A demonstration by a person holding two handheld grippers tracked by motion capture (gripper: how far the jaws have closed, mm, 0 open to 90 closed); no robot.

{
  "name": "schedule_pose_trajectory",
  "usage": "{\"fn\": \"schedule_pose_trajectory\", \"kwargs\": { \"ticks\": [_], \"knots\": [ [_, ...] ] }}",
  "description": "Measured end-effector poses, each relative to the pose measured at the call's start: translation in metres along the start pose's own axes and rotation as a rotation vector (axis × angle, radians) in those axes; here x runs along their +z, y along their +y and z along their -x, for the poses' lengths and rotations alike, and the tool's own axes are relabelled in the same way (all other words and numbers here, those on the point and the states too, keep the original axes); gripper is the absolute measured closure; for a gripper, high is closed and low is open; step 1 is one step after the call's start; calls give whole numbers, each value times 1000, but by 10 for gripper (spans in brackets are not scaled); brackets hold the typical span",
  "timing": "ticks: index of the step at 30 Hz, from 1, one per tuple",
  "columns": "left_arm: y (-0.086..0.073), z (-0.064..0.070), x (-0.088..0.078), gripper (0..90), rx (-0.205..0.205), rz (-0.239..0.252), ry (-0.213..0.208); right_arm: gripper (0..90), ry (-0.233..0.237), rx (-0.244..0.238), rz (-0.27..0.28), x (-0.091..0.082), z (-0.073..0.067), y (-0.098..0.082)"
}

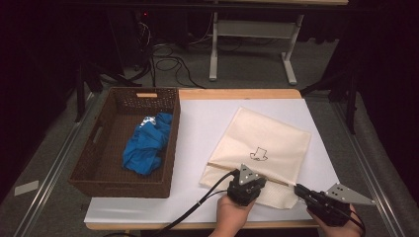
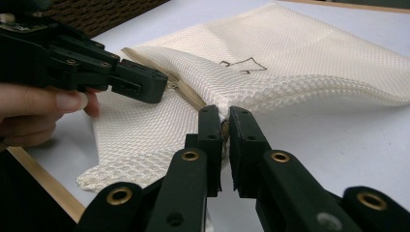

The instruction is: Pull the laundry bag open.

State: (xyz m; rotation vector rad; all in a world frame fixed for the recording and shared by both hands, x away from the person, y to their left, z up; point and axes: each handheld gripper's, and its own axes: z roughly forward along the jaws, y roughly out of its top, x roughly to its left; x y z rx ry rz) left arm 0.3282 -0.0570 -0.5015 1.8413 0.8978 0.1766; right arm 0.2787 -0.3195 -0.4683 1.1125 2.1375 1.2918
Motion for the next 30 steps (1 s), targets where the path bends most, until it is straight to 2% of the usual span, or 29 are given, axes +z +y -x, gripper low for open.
{"fn": "schedule_pose_trajectory", "kwargs": {
  "ticks": [5,9,10,12,13,14,18,20,22,27,30],
  "knots": [
    [1,-3,-1,870,5,-10,-6,853,7,-11,-7,1,-4,0],
    [0,-3,-2,869,25,-12,-9,852,10,-8,-12,1,-4,-1],
    [-1,-4,-2,868,37,-17,-13,852,11,-11,-11,1,-3,-1],
    [-2,-5,-5,867,110,-42,-25,851,14,-6,-11,1,-3,-1],
    [-2,-6,-6,867,128,-48,-31,851,17,-9,-12,2,-3,-1],
    [-1,-7,-9,867,133,-55,-37,851,19,-1,-16,2,-4,-1],
    [2,-13,-18,868,158,-75,-41,851,33,-27,-15,4,-9,0],
    [1,-18,-21,868,132,-75,-57,851,33,-37,-17,6,-12,0],
    [0,-19,-21,868,133,-69,-51,851,30,-48,-24,7,-15,0],
    [-3,-21,-19,868,87,-48,-53,851,20,-53,-26,7,-18,1],
    [-3,-20,-17,868,75,-35,-47,851,19,-54,-26,7,-18,0]
  ]
}}
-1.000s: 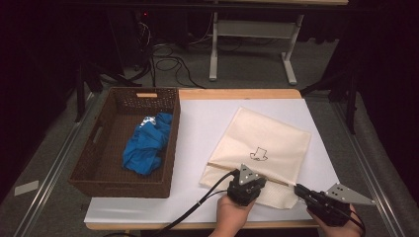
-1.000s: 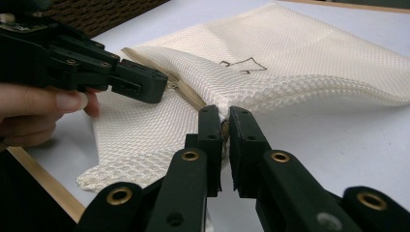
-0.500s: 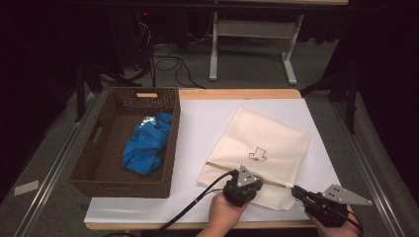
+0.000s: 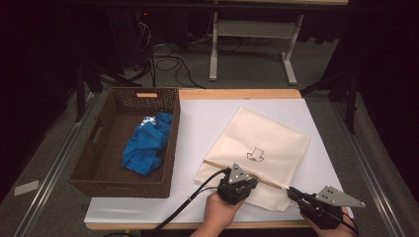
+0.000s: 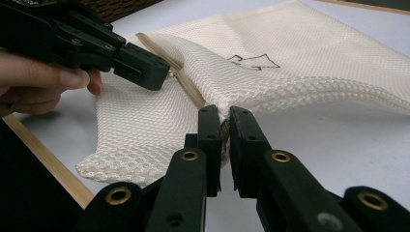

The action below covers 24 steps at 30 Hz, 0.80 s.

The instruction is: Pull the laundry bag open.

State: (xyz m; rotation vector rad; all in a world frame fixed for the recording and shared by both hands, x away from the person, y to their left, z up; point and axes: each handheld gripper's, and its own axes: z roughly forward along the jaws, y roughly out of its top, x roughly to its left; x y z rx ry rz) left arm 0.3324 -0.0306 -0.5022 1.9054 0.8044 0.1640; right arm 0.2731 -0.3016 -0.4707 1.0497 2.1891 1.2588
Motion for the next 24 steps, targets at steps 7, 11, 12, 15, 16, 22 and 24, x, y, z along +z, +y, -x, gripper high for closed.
{"fn": "schedule_pose_trajectory", "kwargs": {
  "ticks": [7,11,12,15,16,22,24],
  "knots": [
    [-4,-9,-1,869,-44,4,37,852,-10,-1,6,-2,1,0],
    [-10,-24,-9,869,-105,10,45,851,-9,21,16,-6,7,-2],
    [-10,-24,-11,869,-89,8,45,851,-4,30,13,-6,8,-3],
    [-10,-22,-12,868,-63,-2,62,851,-4,21,14,-5,6,-2],
    [-10,-22,-13,868,-64,-1,58,851,-4,18,15,-6,6,-2],
    [-8,-22,-12,868,-43,-14,67,851,2,14,10,-6,5,-1],
    [-8,-23,-12,868,-47,-14,64,851,4,14,10,-6,5,-1]
  ]
}}
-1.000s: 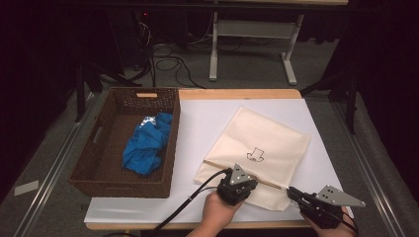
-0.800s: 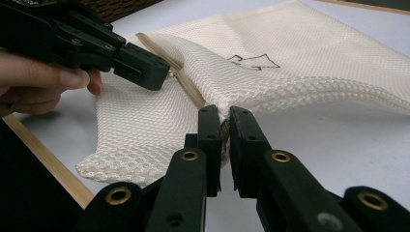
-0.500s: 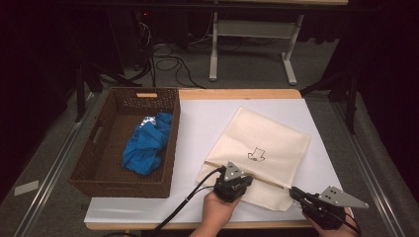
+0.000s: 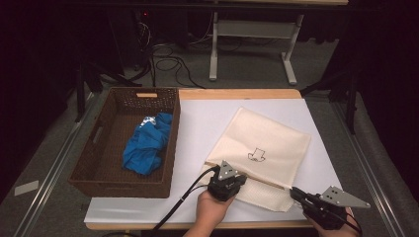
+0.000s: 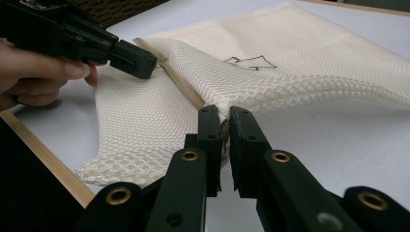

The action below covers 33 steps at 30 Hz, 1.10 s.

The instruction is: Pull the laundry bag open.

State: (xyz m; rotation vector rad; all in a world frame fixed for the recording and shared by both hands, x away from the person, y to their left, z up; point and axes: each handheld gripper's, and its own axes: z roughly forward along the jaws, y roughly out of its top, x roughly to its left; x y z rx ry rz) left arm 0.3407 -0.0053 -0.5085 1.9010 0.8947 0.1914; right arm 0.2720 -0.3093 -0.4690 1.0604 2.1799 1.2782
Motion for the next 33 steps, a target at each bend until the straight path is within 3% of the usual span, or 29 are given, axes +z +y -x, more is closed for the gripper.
{"fn": "schedule_pose_trajectory", "kwargs": {
  "ticks": [12,27,28,29,30,31,33],
  "knots": [
    [1,-2,-1,868,14,-12,9,851,9,-2,-1,1,-2,1],
    [3,-5,-2,870,-8,-15,16,852,19,-8,0,4,-4,2],
    [2,-5,-1,871,-10,-25,84,854,18,-4,2,4,-3,2],
    [0,-12,-4,871,-35,-30,86,854,-3,4,2,2,-3,2],
    [-3,-22,-6,871,-99,-23,68,854,-6,12,14,0,0,2],
    [-5,-25,-8,871,-112,-20,75,854,-3,40,20,-3,4,1],
    [-4,-25,-10,870,-89,-20,80,854,1,58,17,-4,9,-1]
  ]
}}
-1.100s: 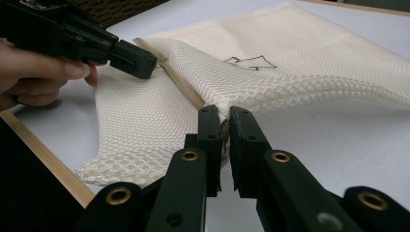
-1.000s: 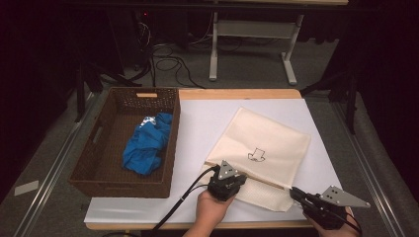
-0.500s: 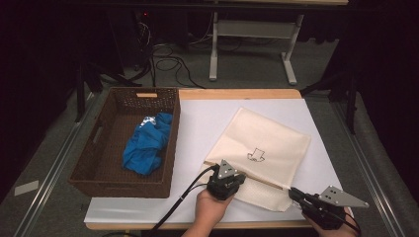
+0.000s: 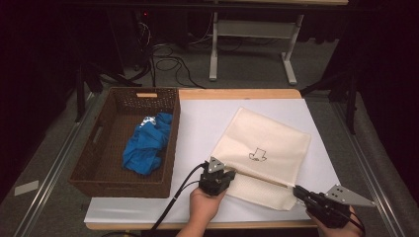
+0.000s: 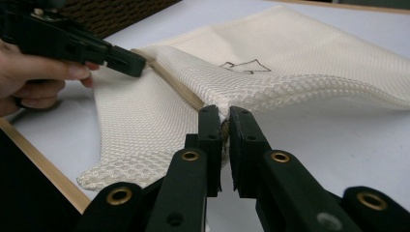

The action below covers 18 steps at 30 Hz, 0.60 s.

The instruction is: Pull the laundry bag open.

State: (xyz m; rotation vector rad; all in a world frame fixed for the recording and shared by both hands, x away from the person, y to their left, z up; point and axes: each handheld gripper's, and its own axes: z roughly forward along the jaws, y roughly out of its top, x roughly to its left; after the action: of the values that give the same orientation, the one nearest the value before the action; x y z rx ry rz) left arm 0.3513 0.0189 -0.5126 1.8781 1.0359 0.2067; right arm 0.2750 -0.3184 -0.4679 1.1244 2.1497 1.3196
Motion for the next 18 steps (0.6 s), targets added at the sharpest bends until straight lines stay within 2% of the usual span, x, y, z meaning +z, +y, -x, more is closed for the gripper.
{"fn": "schedule_pose_trajectory", "kwargs": {
  "ticks": [2,4,5,8,10,11,13,15,17,18],
  "knots": [
    [1,1,0,870,30,-6,17,854,1,-1,-7,1,1,-1],
    [1,-1,-1,870,29,-7,17,852,2,-7,-4,1,0,0],
    [1,-3,-2,870,30,-10,39,853,6,-14,-5,2,-1,0],
    [-3,-14,-6,870,-8,-14,74,853,-6,-12,-4,0,0,0],
    [-4,-20,-9,870,-11,-25,89,853,-10,4,-2,-3,3,-2],
    [-4,-21,-10,870,-7,-27,103,853,-9,6,-1,-3,5,-2],
    [-2,-21,-12,870,5,-27,103,853,-7,10,-2,-5,6,-3],
    [0,-19,-11,870,40,-39,125,852,-8,3,-4,-5,5,-3],
    [1,-20,-11,870,45,-36,122,853,-10,-3,-3,-5,4,-2],
    [1,-21,-12,870,43,-35,134,853,-8,1,-5,-5,4,-3]
  ]
}}
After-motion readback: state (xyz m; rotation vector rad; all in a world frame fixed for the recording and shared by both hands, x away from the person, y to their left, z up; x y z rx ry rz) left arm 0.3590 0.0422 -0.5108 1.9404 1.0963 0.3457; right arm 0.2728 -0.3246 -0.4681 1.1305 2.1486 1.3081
